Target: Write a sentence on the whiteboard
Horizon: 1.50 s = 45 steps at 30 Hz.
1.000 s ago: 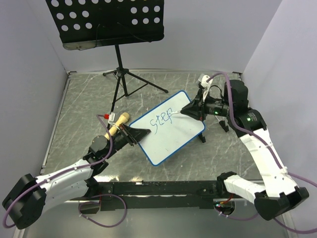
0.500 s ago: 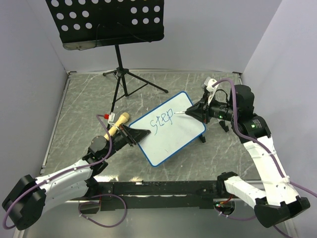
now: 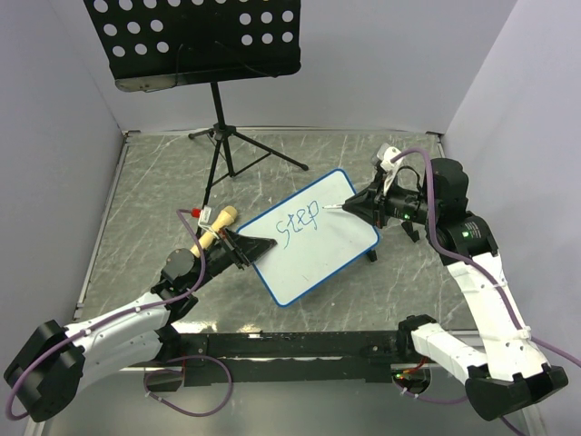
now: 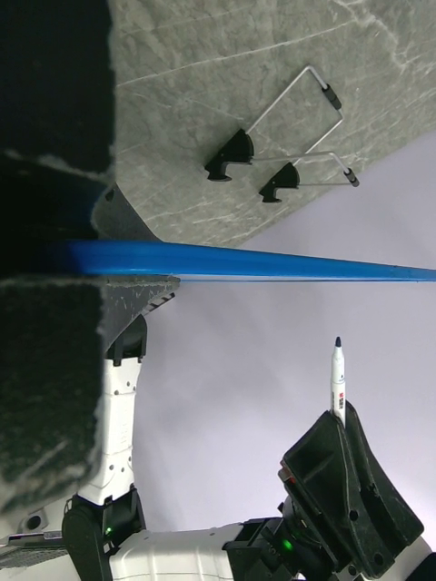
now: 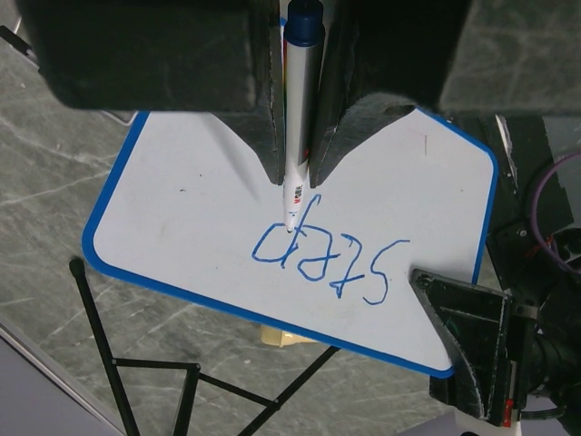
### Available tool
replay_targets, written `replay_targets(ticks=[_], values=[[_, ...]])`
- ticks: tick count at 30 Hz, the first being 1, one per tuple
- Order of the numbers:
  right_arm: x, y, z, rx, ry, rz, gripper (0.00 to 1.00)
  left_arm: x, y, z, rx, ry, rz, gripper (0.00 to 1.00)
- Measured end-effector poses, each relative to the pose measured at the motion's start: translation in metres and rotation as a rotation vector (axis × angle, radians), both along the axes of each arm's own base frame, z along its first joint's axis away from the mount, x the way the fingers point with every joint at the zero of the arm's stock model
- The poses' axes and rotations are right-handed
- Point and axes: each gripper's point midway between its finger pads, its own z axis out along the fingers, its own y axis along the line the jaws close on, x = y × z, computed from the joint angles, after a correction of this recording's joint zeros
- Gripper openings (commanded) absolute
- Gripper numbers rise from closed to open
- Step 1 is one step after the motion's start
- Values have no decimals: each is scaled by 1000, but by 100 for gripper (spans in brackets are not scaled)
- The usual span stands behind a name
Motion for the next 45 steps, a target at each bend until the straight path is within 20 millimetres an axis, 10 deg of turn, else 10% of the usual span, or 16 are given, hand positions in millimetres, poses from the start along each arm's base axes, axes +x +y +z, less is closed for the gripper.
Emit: replay_targets(ticks=[45], values=[[5,-3,-1,-29,-24,0,0,-2,-2,0,-1,-4,-19,1]])
